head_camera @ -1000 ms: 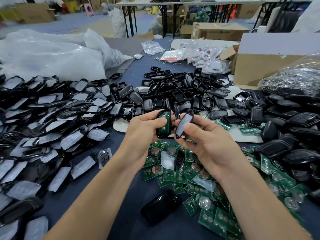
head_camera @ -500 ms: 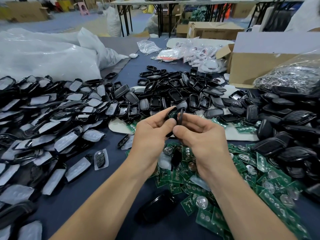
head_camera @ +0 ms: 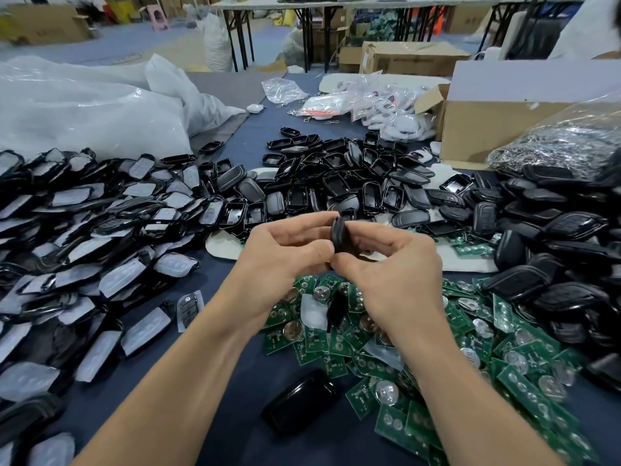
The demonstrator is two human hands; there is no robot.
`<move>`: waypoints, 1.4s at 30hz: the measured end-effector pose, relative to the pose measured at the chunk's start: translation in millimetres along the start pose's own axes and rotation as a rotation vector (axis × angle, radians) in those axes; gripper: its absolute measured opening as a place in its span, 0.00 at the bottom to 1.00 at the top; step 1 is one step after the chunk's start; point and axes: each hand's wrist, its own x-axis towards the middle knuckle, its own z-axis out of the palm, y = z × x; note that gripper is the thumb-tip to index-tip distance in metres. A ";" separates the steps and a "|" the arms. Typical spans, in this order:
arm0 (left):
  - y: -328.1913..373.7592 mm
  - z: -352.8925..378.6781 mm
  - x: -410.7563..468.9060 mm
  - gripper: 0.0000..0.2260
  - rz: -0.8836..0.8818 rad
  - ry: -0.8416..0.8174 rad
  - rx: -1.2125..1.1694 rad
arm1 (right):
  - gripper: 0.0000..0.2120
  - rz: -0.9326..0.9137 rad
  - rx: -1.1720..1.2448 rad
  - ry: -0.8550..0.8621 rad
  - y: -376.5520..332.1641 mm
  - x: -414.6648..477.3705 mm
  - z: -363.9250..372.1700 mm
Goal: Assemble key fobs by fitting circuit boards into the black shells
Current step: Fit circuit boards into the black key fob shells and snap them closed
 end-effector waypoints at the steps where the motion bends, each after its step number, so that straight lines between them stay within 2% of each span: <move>1: 0.7 -1.5 -0.2 0.19 0.010 -0.009 -0.012 | 0.21 -0.019 -0.038 0.001 -2.0 -1.1 -0.5; 4: 2.1 -4.2 -0.3 0.22 0.053 -0.061 0.019 | 0.21 -0.029 -0.096 0.003 -2.5 -3.7 -1.4; 8: 3.8 -8.3 -0.5 0.21 0.062 -0.067 0.002 | 0.21 -0.026 -0.137 -0.023 -4.0 -6.4 0.3; 20: 5.7 -12.5 1.2 0.19 0.062 -0.062 -0.151 | 0.19 -0.051 0.012 -0.121 -6.2 -0.3 -4.8; 27: 8.5 -16.7 0.6 0.22 0.041 -0.076 -0.164 | 0.20 -0.015 0.135 -0.154 -6.7 1.7 -7.6; 31: 9.0 -20.9 1.7 0.30 -0.006 -0.132 -0.205 | 0.20 0.009 0.184 -0.124 -4.4 4.4 -7.6; 35: 9.5 -18.7 2.7 0.24 -0.038 -0.188 -0.202 | 0.20 -0.015 0.053 -0.049 -5.2 1.8 -7.8; 42: 7.7 -18.5 4.0 0.18 -0.064 -0.181 -0.219 | 0.22 -0.067 -0.214 0.021 -13.8 -6.1 -4.2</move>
